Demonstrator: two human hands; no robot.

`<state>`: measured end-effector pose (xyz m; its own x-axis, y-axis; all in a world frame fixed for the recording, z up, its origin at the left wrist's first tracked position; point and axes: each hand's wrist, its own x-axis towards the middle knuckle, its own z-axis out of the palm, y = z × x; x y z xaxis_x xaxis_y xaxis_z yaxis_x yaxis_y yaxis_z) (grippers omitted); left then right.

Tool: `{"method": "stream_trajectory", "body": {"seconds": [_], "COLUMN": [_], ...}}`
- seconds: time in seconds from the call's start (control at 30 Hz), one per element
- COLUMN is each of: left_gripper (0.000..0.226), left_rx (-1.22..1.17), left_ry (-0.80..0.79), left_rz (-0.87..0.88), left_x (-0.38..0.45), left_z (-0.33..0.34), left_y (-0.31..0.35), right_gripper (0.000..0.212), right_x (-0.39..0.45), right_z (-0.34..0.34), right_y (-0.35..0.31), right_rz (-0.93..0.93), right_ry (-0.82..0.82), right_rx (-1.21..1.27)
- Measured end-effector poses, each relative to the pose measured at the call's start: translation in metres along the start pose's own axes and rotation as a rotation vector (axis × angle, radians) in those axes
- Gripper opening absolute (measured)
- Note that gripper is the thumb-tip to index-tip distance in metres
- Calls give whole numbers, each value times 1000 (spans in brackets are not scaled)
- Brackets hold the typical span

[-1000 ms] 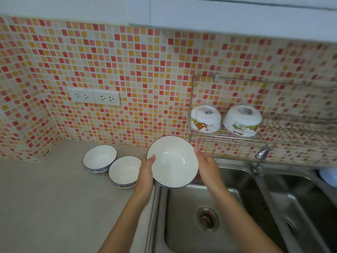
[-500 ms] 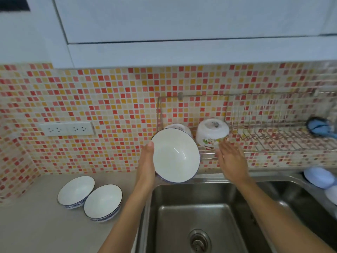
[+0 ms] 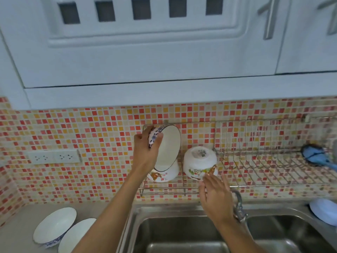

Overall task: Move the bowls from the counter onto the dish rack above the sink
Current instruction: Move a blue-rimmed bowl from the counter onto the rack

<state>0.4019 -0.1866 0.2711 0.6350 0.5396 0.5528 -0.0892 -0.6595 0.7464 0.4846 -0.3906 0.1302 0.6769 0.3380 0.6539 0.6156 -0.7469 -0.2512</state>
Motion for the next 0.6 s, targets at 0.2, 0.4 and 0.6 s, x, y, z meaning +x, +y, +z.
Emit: {"method": "stream_trajectory", "body": {"seconds": [0.2,0.4,0.6], "left_gripper": [64,69,66], "left_rx": [322,469,648], "left_ry": [18,36,57], "left_rz": [244,326,462], "left_x": [12,14,9], "left_z": [18,29,34], "left_y": [-18,-34,-53], "right_gripper": [60,58,58], "right_x": [1,2,6], "right_z": [12,19,28], "right_y": [8,11,13], "right_rz": [-62,-100,-140], "right_ry": [63,132,286], "right_rx": [2,23,11]}}
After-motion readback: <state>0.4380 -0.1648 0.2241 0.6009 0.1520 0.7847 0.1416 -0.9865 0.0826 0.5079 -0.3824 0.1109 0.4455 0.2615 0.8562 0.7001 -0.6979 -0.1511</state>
